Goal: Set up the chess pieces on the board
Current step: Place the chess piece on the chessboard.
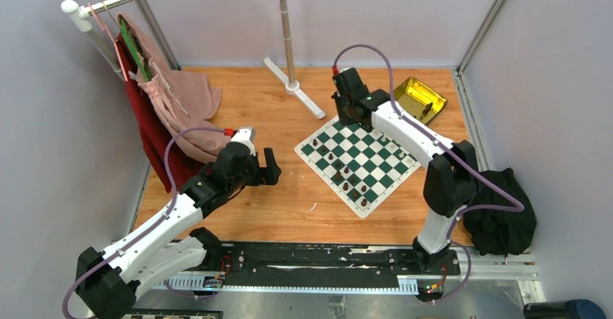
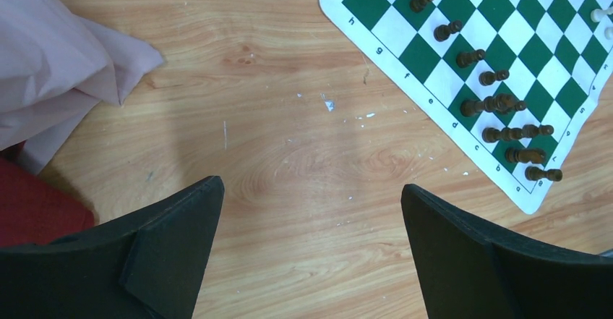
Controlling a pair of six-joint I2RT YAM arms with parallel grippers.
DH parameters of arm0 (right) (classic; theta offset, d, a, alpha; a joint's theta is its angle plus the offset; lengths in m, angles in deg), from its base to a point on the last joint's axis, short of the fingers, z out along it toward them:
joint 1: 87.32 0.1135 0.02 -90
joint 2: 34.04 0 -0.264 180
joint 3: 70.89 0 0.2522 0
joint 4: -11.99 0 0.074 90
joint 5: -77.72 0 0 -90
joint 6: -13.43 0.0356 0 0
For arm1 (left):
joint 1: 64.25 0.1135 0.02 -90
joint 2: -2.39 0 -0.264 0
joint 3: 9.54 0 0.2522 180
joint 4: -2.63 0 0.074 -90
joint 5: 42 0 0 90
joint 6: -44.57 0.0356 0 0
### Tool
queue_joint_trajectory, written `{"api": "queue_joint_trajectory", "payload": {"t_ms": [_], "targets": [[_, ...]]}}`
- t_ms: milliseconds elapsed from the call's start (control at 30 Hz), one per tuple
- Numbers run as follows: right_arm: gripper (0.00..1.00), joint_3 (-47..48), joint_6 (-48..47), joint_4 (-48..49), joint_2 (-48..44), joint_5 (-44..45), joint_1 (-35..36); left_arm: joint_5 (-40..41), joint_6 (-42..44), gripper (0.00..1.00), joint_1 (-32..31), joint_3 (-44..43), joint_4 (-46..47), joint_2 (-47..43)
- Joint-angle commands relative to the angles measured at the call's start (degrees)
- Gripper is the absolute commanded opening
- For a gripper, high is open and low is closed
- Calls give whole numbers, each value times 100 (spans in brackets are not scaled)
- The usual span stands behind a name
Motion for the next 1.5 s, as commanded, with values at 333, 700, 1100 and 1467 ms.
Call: {"api": "queue_joint_trajectory", "payload": {"t_ms": [333, 700, 1100, 1467], "targets": [[0, -355, 440, -458, 125, 104, 1623, 247, 97, 100, 37, 171, -342, -382], [0, -285, 439, -396, 557, 49, 1876, 259, 132, 100, 33, 267, -289, -350], [0, -226, 224, -54, 1004, -15, 1834, 160, 197, 100, 30, 298, -132, 9], [1, -94, 105, 120, 1299, -98, 1658, 145, 298, 100, 35, 286, 2, 242]]}}
